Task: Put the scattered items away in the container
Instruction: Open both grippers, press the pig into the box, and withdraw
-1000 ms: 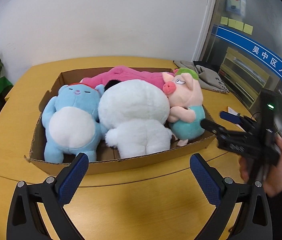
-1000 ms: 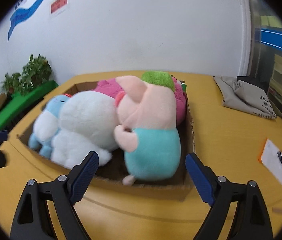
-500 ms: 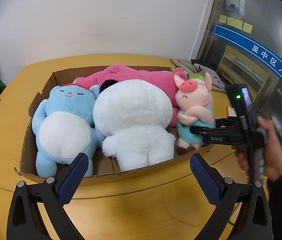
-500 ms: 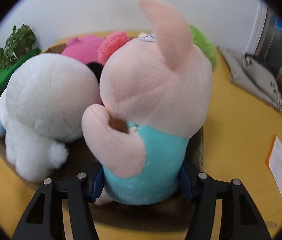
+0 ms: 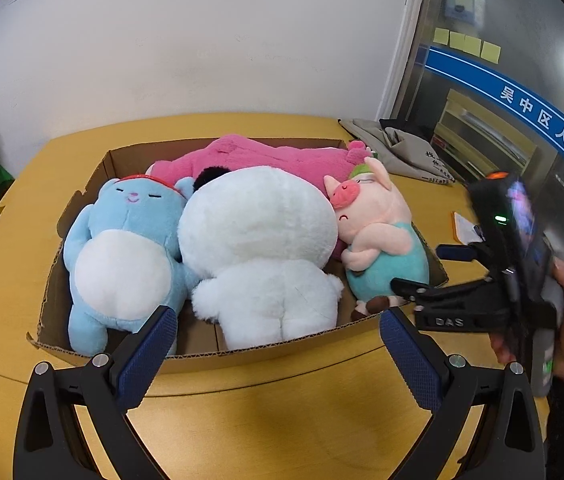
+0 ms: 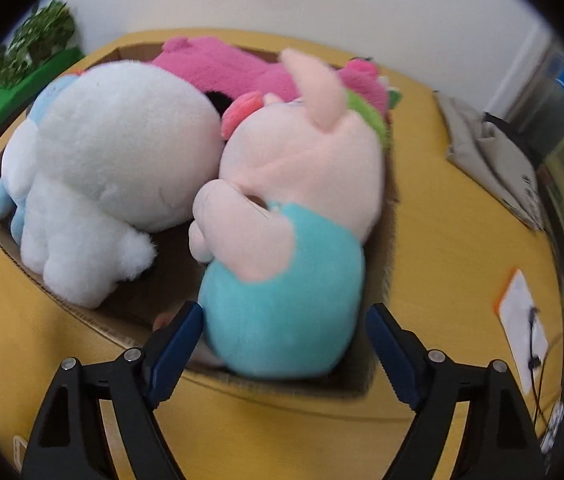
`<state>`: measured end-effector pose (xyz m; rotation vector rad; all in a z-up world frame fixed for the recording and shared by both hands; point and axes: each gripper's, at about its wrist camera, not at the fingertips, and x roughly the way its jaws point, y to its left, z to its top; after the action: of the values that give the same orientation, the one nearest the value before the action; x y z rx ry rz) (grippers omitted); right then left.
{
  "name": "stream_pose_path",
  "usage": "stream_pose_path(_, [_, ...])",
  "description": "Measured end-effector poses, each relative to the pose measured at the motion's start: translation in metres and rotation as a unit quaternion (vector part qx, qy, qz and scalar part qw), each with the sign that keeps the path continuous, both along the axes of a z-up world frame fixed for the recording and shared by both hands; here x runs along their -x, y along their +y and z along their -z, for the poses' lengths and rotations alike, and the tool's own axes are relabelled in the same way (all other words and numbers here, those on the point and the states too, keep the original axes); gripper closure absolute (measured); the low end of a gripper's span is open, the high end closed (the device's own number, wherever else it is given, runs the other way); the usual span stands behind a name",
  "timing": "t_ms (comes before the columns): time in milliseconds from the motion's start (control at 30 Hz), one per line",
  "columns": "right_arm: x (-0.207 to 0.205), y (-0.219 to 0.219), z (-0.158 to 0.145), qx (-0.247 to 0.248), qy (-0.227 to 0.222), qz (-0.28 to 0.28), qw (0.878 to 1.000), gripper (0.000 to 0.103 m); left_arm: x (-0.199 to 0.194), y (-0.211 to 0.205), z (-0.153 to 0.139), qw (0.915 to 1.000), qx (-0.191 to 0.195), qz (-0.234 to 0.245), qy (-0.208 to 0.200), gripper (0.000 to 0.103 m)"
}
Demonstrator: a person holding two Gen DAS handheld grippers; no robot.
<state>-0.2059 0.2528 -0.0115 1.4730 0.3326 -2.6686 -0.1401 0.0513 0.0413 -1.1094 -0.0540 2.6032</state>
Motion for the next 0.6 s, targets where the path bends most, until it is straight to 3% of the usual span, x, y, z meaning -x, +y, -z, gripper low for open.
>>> stream_pose_path(133, [-0.033,0.003,-0.026,0.081,0.070,0.003,0.994,0.019,-0.008,-0.003,-0.002,0.9999,-0.010,-0.004,-0.003,0.000])
stream_pose_path(233, [-0.053,0.001,-0.044,0.093,0.113,0.021,0.989,0.019,-0.018,-0.006,-0.007,1.0000,-0.002,-0.006,0.006,0.000])
stream_pose_path(600, [-0.113,-0.003,-0.072,0.091,0.175,0.042,0.979,0.019,-0.056,-0.023,-0.015,0.9993,0.002,-0.024,0.028,0.000])
